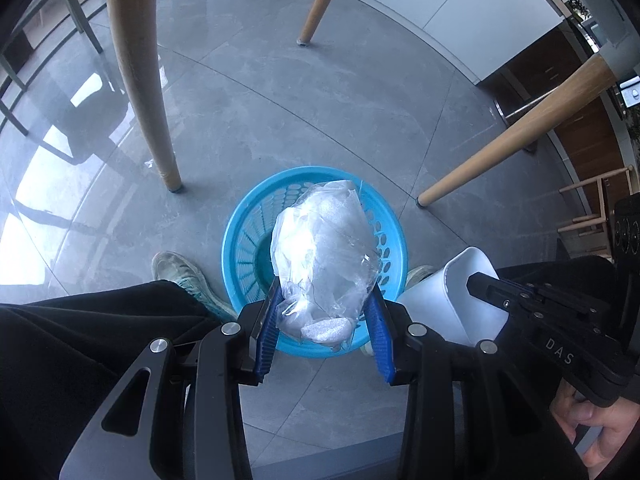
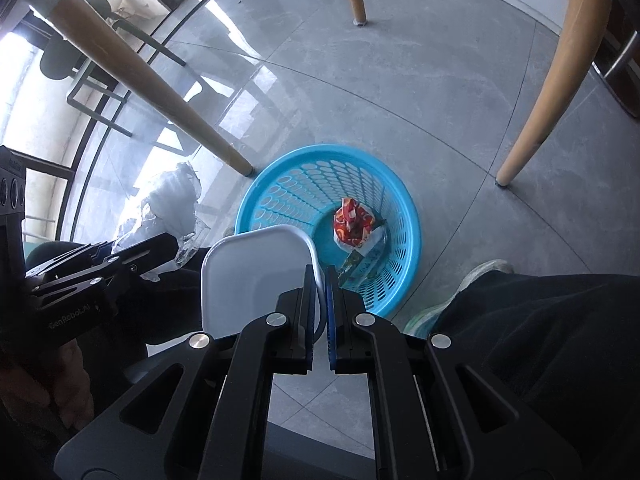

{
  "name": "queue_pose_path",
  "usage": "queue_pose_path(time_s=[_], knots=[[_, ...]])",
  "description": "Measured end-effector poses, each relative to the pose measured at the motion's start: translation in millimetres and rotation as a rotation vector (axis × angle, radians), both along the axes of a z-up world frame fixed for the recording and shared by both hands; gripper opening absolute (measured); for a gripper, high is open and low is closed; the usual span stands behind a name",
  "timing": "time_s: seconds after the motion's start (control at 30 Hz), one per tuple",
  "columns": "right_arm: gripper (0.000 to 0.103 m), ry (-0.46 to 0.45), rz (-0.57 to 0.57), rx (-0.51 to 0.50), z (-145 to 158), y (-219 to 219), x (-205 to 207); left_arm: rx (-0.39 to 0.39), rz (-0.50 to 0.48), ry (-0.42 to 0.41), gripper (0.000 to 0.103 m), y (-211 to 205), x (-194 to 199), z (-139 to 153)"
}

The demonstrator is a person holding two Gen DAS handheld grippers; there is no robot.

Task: Collect trash
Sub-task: 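Lower the white bag and white cup over the wastebasket and open both tools, then withdraw both open tools upward from above the wastebasket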

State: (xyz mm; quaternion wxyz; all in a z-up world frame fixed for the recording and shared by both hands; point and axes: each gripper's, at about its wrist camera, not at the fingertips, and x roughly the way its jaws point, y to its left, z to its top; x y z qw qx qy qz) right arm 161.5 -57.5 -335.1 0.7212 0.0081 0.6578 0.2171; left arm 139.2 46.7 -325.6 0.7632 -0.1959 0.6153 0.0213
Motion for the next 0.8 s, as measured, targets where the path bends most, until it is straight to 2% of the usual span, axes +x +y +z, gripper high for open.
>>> queue_pose_path(time_s=[0.37,0.5,0.6,0.63,0.67,0.8], knots=[[0.004,0.079,-0.010,-0.052,-53,10,22,-0.016,0.007,0.102,0.039,11,23,-40],[0.004,0.099,-0.006,-0.069,-65,11,25,-0.015,-0.008,0.112,0.039,9,28,-47],[0.006,0.120,-0.024,-0.072,-71,9,27,-0.053,-0.013,0.117,0.049,9,31,-51],[0.007,0.129,-0.036,-0.070,-73,7,28,-0.055,-0.005,0.115,0.056,10,32,-52],[0.012,0.136,-0.048,-0.068,-75,5,29,-0.058,0.001,0.111,0.059,12,33,-52],[0.015,0.161,-0.059,-0.071,-82,2,29,-0.075,0.037,0.097,0.060,17,33,-51]])
